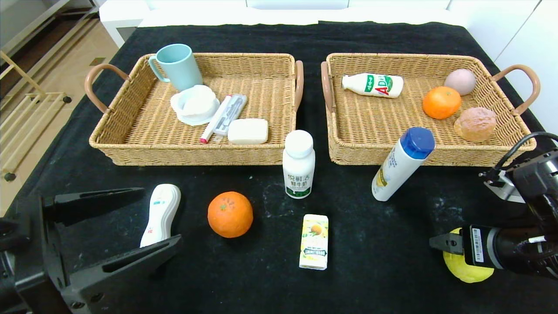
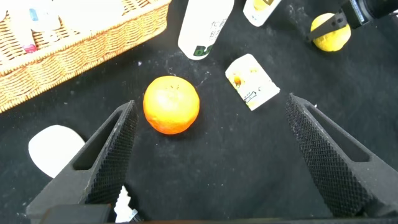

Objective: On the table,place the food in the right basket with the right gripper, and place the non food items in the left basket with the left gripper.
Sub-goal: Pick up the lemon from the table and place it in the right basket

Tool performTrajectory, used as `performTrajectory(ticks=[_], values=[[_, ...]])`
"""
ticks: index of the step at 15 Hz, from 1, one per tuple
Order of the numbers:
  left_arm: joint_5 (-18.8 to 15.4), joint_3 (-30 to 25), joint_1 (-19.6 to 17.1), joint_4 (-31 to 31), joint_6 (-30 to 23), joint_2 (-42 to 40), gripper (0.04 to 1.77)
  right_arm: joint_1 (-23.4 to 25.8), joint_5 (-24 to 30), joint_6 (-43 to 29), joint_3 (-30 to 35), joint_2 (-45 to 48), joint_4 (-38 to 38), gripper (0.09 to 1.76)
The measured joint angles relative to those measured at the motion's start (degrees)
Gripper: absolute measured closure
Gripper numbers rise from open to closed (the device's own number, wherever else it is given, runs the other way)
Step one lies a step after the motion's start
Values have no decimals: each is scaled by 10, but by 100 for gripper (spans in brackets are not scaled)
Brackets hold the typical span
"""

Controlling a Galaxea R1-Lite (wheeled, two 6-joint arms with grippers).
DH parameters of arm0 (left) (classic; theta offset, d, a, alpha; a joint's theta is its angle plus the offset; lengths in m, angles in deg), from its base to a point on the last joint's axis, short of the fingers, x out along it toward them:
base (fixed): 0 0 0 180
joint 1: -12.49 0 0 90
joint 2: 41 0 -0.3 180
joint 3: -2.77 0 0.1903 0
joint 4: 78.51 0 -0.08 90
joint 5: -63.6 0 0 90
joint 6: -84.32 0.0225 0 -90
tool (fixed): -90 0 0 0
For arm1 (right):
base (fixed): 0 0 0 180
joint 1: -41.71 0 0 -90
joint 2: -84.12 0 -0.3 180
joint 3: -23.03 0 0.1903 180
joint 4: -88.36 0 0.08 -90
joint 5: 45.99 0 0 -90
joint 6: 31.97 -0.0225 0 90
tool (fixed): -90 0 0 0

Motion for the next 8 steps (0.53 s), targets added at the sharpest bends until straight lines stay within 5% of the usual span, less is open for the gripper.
performTrajectory(ticks=[3, 8], values=[[-1, 0, 1, 0, 0, -2, 9, -1, 0, -1, 0, -3, 0, 14], [-1, -1, 2, 0, 0, -4, 9, 0, 0, -1, 1, -8, 1, 79]])
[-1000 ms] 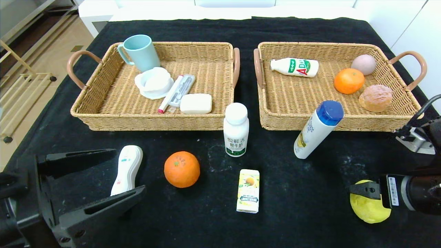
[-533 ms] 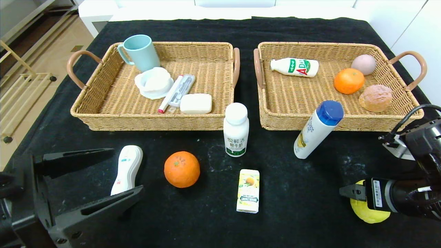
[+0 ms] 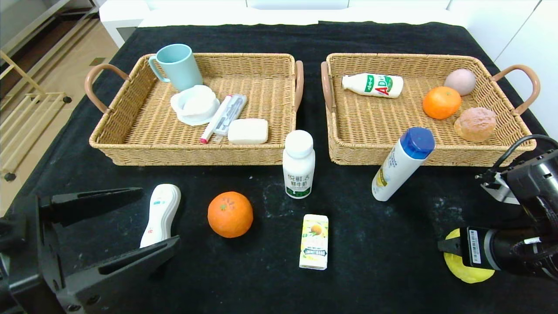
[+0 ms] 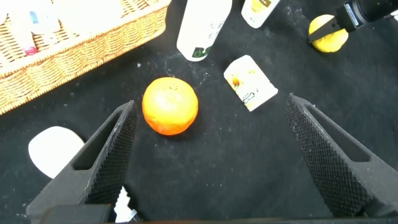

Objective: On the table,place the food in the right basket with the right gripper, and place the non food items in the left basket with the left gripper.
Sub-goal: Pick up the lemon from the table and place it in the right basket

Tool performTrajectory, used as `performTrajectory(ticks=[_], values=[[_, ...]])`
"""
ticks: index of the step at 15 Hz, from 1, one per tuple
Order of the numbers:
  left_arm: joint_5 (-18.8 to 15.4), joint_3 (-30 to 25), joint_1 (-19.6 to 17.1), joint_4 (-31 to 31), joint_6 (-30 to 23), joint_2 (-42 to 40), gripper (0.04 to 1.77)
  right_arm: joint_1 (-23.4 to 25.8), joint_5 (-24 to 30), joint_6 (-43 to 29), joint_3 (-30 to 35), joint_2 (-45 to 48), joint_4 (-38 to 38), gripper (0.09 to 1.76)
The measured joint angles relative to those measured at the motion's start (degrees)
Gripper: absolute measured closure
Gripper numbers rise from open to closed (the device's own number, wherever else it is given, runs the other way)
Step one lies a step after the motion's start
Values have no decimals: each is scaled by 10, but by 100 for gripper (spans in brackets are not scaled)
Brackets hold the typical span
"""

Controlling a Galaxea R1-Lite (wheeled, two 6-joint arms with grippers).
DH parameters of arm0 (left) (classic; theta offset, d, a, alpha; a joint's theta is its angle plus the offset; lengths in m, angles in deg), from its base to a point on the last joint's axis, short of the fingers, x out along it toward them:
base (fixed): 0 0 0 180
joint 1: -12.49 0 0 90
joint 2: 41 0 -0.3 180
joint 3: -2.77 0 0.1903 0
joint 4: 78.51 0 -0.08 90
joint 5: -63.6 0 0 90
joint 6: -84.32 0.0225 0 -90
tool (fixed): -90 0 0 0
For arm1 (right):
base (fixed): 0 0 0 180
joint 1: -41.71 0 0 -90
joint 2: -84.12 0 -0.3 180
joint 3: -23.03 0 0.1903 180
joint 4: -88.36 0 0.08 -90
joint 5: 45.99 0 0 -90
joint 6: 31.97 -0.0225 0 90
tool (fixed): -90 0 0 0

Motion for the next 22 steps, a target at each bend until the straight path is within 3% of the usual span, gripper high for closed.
performTrajectory(ticks=[22], values=[[0, -5, 1, 1, 16, -4, 9, -7, 0, 3, 3, 38, -6, 82]])
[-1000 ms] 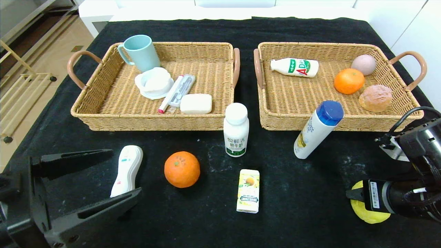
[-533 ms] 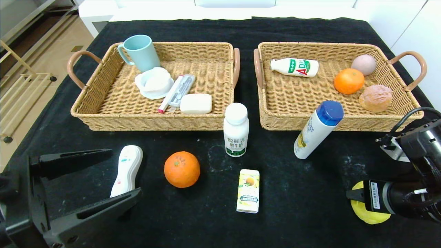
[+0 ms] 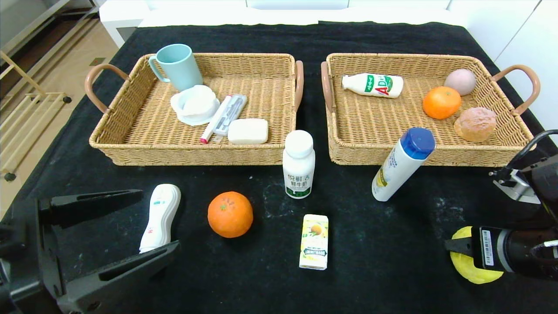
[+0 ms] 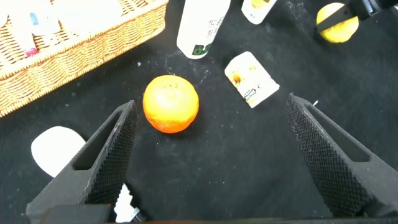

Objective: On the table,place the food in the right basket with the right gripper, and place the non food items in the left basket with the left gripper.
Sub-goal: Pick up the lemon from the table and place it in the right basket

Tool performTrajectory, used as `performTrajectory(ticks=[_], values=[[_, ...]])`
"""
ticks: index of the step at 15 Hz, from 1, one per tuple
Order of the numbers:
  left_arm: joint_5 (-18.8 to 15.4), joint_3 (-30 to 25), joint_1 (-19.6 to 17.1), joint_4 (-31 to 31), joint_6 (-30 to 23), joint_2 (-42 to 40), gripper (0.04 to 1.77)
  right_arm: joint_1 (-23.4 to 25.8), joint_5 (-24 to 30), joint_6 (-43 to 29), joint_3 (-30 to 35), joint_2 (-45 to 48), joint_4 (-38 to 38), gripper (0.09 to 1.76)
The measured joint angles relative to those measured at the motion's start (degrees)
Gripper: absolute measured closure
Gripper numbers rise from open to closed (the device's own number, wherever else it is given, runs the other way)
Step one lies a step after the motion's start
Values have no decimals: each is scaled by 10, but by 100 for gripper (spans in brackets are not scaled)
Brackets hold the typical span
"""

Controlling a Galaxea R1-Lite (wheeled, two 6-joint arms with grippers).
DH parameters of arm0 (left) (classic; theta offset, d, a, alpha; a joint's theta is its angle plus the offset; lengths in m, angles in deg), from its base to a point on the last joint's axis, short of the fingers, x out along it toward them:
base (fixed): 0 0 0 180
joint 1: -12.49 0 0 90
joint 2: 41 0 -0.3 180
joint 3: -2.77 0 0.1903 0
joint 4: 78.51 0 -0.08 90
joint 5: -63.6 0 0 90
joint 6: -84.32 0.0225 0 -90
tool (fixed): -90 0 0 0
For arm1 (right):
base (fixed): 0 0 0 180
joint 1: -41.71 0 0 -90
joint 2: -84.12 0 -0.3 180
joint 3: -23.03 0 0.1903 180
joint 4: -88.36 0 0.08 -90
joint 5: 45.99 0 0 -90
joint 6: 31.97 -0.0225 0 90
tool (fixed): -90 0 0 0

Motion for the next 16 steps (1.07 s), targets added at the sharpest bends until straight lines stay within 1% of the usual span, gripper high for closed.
performTrajectory(ticks=[3, 6, 11, 16], values=[[0, 0, 0, 0, 1, 0, 9, -2, -2, 24, -9, 11, -2, 82], [0, 0, 0, 0, 3, 0, 9, -1, -7, 32, -33, 17, -18, 82], [0, -3, 0, 1, 9, -1, 9, 0, -8, 58, -133, 10, -78, 82], [0, -3, 0, 6, 9, -4, 9, 14, -9, 106, -252, -31, -99, 83]])
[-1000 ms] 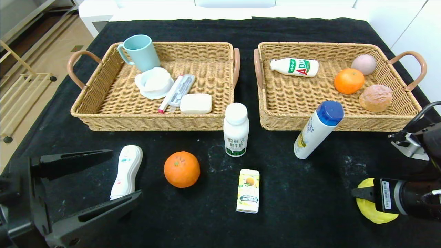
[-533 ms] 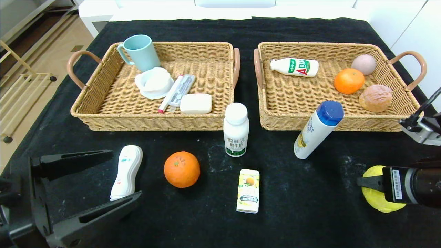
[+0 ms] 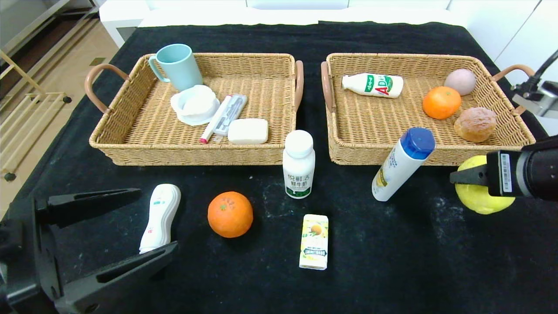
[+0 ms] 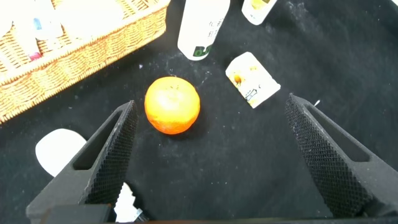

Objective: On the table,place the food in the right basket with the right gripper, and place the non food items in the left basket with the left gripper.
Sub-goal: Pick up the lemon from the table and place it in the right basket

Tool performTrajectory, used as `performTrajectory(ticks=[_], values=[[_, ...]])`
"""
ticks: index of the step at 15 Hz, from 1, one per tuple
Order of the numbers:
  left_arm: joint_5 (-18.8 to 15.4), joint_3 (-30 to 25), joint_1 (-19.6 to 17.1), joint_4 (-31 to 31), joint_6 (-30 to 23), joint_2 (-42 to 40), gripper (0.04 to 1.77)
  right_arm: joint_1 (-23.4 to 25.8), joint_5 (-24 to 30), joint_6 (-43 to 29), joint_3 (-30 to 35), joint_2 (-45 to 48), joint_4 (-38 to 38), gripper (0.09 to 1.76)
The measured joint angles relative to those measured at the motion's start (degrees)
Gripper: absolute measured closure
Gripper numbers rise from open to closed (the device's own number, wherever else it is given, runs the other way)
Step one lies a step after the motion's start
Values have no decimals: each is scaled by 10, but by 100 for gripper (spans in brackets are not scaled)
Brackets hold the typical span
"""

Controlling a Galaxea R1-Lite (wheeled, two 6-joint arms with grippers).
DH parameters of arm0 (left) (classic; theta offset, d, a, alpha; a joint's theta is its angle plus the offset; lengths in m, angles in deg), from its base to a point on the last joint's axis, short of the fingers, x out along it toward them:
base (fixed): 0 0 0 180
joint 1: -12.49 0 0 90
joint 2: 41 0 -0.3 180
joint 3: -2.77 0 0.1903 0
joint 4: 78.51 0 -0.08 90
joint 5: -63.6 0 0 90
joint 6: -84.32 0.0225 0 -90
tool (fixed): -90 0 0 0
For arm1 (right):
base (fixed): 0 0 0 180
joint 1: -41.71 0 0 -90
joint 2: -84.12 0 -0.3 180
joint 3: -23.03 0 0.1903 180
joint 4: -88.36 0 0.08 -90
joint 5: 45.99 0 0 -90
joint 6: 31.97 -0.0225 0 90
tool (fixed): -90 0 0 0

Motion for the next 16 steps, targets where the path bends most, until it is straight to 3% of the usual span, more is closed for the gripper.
performTrajectory(ticks=[5, 16], values=[[0, 0, 0, 1, 0, -1, 9, 18, -23, 17, -99, -69, 13, 83], [0, 1, -1, 1, 0, -7, 9, 39, -30, 34, -93, -168, 334, 83]])
